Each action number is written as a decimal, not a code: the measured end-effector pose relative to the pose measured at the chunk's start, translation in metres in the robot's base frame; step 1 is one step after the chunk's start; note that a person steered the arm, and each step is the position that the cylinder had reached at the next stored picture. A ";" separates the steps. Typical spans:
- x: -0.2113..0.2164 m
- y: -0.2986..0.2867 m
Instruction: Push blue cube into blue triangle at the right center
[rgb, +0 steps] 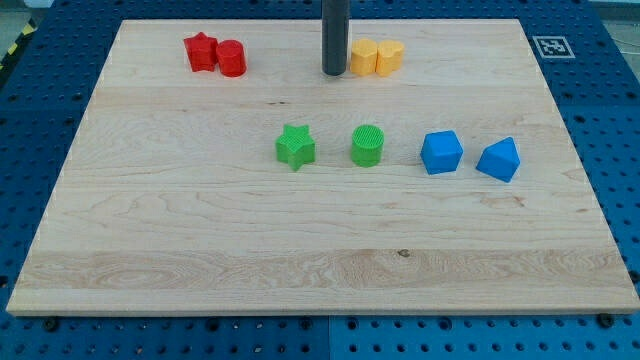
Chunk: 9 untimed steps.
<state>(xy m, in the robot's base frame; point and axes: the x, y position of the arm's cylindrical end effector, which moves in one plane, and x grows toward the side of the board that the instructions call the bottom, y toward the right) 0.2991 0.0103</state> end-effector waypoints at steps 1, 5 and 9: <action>0.000 -0.010; 0.055 -0.048; 0.067 -0.027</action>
<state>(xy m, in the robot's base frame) 0.3665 -0.0171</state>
